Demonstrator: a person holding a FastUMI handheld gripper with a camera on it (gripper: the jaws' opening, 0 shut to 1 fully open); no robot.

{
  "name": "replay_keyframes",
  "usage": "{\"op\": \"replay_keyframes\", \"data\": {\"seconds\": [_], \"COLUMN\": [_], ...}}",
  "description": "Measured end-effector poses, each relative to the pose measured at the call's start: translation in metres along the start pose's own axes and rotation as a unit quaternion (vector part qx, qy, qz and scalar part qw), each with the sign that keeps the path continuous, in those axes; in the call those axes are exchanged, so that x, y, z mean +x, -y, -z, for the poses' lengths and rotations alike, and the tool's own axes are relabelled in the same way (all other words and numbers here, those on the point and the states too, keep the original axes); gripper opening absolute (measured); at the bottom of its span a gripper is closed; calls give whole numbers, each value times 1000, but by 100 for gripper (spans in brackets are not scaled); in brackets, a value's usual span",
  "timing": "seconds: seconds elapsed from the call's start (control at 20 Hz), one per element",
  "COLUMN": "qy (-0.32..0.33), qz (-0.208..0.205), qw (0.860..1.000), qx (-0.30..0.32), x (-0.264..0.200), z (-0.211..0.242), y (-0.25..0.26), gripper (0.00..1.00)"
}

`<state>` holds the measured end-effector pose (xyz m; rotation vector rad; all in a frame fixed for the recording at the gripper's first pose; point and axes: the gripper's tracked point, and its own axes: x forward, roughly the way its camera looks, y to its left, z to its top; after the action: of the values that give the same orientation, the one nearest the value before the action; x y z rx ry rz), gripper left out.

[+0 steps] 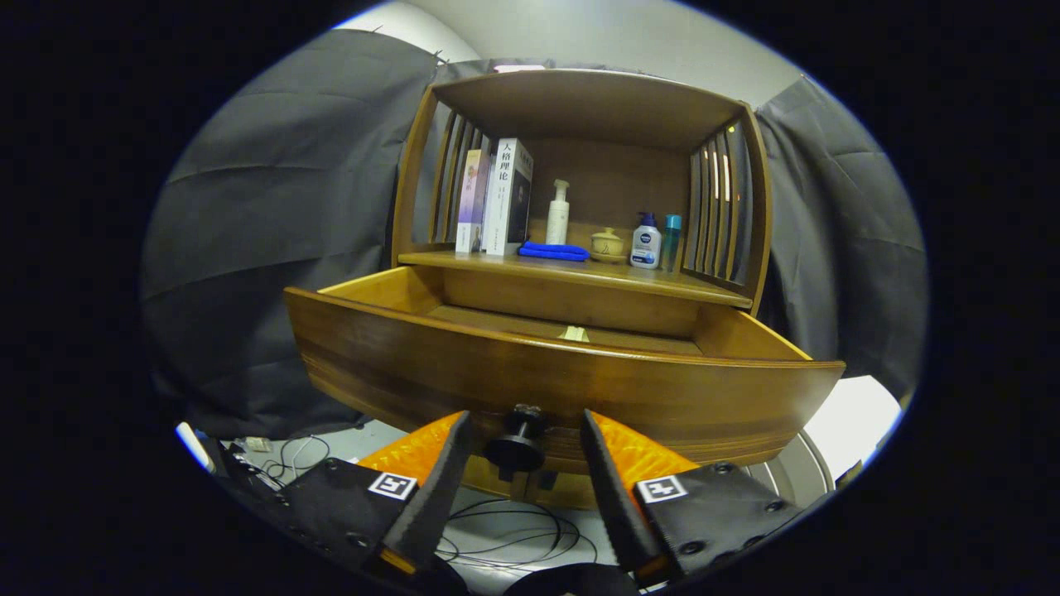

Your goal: Pull open the drawer, take out the items inside it, and place them on the countertop above the cabinet.

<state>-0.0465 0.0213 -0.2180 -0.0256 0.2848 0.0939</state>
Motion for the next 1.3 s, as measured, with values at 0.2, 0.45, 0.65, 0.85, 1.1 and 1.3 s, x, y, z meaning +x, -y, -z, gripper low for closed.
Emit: {"op": "replay_keyframes", "data": {"seconds": [0.2, 0.45, 0.65, 0.85, 1.1, 1.3], "qy": [14, 38, 46, 42, 37, 45], "qz": [10, 13, 14, 16, 14, -2], "qw": [1000, 999, 998, 998, 997, 995], "qx": [-5, -20, -30, -42, -71, -92], "x": [-9, -18, -13, -4, 11, 34], "z": [-23, -64, -88, -102, -134, -165], "y": [16, 27, 41, 52, 56, 39], "gripper": [90, 100, 98, 98, 98, 98]}}
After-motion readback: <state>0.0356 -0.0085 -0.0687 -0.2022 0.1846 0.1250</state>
